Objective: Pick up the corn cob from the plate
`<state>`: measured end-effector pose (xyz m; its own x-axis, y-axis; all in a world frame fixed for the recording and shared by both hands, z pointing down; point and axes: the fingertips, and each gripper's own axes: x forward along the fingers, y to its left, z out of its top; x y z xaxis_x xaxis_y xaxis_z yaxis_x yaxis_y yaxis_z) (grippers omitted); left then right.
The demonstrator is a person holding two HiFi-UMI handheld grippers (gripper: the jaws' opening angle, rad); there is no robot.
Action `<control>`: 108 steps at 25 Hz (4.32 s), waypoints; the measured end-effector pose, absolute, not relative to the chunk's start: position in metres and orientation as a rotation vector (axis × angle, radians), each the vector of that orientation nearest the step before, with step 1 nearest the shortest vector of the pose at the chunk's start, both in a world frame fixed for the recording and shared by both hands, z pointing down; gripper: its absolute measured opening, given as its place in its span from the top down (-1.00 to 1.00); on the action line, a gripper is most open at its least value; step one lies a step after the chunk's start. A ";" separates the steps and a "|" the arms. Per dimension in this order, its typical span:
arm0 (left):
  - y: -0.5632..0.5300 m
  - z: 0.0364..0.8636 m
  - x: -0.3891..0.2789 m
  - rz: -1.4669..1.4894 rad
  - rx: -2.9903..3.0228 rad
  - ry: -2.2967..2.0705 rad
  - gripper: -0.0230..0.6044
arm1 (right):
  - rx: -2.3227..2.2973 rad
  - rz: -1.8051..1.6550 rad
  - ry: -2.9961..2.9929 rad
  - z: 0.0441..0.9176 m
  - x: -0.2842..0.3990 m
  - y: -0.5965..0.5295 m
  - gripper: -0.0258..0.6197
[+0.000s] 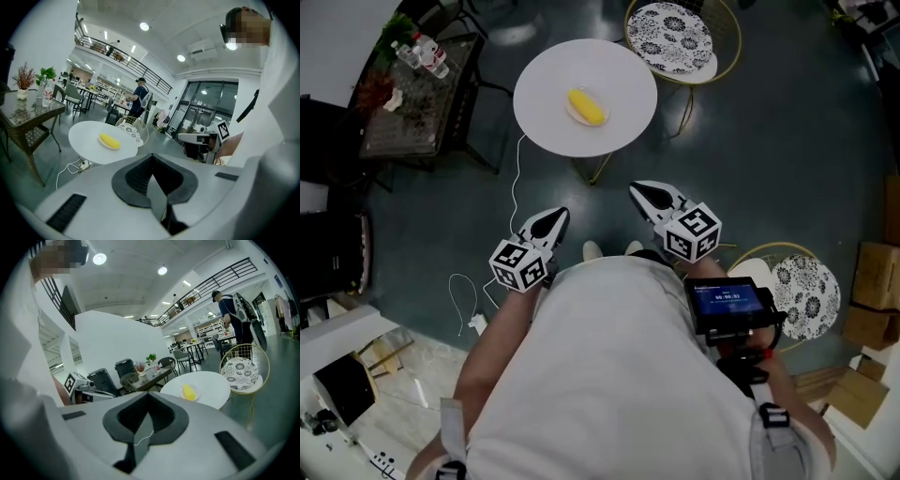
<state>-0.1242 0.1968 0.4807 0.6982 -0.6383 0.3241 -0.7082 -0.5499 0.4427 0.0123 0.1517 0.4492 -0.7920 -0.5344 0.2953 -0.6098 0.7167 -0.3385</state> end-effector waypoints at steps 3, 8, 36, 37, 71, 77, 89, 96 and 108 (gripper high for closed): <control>0.196 0.476 -0.126 0.162 2.353 -1.029 0.91 | 0.933 0.639 -2.735 0.447 0.013 0.151 0.90; 0.195 0.474 -0.145 0.146 2.358 -1.035 0.91 | 0.934 0.625 -2.730 0.446 -0.006 0.151 0.90; 0.145 0.492 -0.195 0.126 2.293 -1.138 0.91 | 0.852 0.611 -2.730 0.465 -0.052 0.079 0.90; 0.135 0.492 -0.193 0.128 2.291 -1.140 0.91 | 0.850 0.611 -2.730 0.465 -0.051 0.068 0.90; -0.037 0.520 -0.110 0.353 2.178 -1.134 0.91 | 0.774 0.720 -2.730 0.501 0.014 -0.096 0.90; -0.043 0.531 -0.110 0.437 2.124 -1.137 0.91 | 0.813 0.746 -2.720 0.503 0.024 -0.102 0.90; -0.060 0.546 -0.120 0.496 2.111 -1.055 0.91 | 0.919 0.758 -2.671 0.512 0.017 -0.105 0.90; -0.068 0.558 -0.106 0.539 2.091 -1.020 0.91 | 0.962 0.794 -2.642 0.519 0.028 -0.106 0.90; -0.076 0.580 -0.098 0.701 2.081 -0.972 0.91 | 0.992 0.834 -2.617 0.527 0.030 -0.104 0.90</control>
<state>-0.0980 -0.0758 0.5802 0.5672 -0.4130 0.7126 -0.8065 -0.4538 0.3789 0.0301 -0.1038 0.5271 -0.7476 -0.5389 0.3882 -0.6641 0.6106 -0.4313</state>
